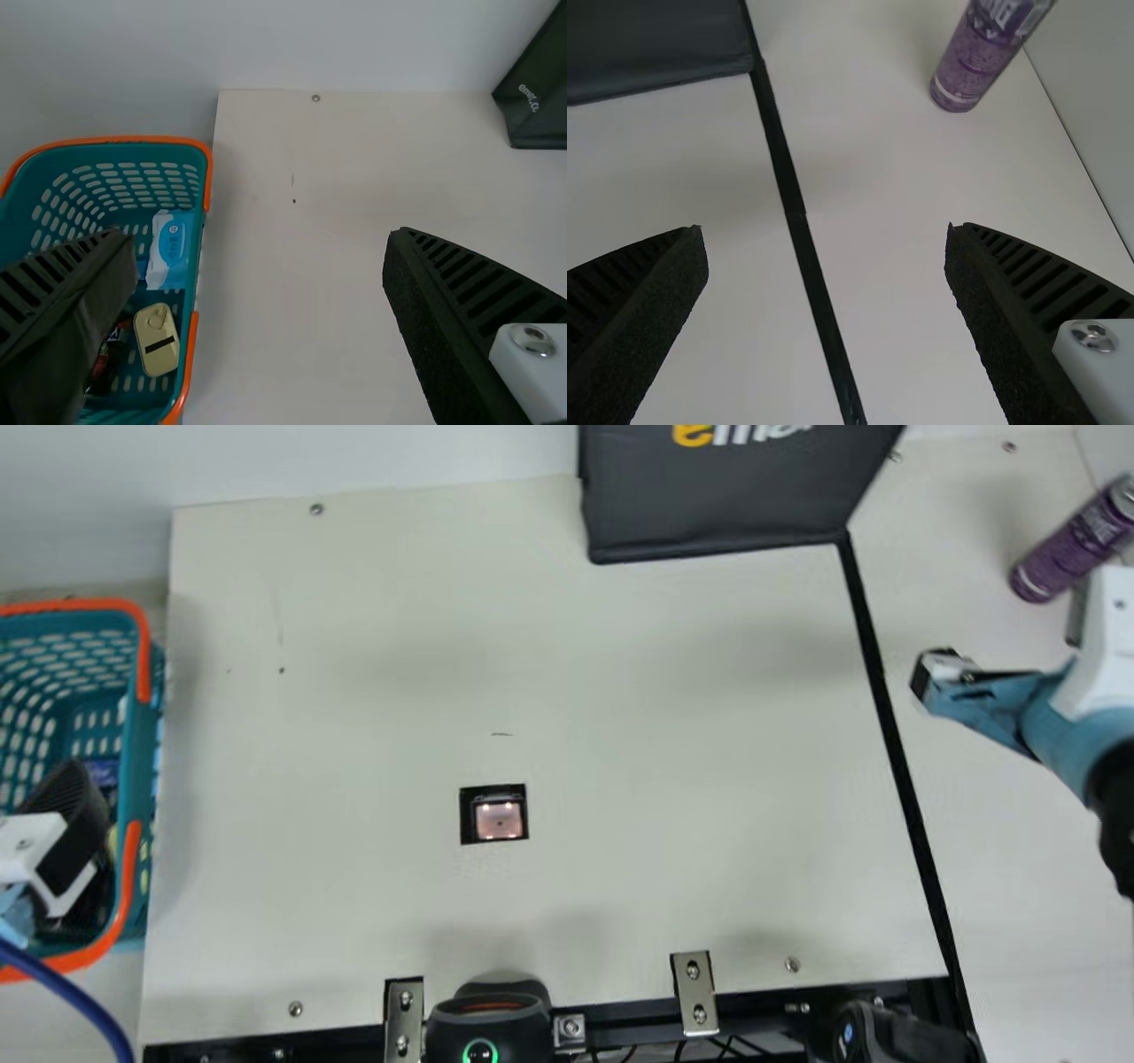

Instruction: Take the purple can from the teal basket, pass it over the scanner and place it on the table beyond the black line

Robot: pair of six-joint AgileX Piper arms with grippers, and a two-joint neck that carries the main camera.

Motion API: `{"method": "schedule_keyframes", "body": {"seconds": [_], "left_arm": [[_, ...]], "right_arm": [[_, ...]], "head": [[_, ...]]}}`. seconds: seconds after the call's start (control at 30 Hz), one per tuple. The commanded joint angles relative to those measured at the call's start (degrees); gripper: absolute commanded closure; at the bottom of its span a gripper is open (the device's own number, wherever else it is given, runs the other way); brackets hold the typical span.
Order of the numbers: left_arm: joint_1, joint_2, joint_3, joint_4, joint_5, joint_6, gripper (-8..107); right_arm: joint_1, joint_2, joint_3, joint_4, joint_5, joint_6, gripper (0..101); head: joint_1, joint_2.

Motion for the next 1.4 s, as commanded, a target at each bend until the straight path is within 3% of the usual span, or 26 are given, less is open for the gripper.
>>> {"method": "schedule_keyframes", "body": {"seconds": [0.0,0.8,0.83,0.97,1.37], "left_arm": [[0.0,0.0,0.0,0.0,0.0,0.0,9],[0.0,0.0,0.0,0.0,-0.1,0.0,9],[0.0,0.0,0.0,0.0,-0.1,0.0,9],[0.0,0.0,0.0,0.0,-0.1,0.0,9],[0.0,0.0,0.0,0.0,-0.1,0.0,9]], "right_arm": [[1.9,-1.2,-1.6,0.2,2.6,0.2,6],[20.8,-15.5,-17.2,2.2,26.3,4.3,6],[19.9,-15.1,-16.6,2.2,24.8,4.3,6],[20.9,-15.8,-17.3,2.3,26.8,4.3,6],[20.9,-15.7,-17.3,2.3,26.8,4.3,6]], "head": [[-1.7,2.6],[-1.7,2.6],[-1.7,2.6],[-1.7,2.6],[-1.7,2.6]]}}
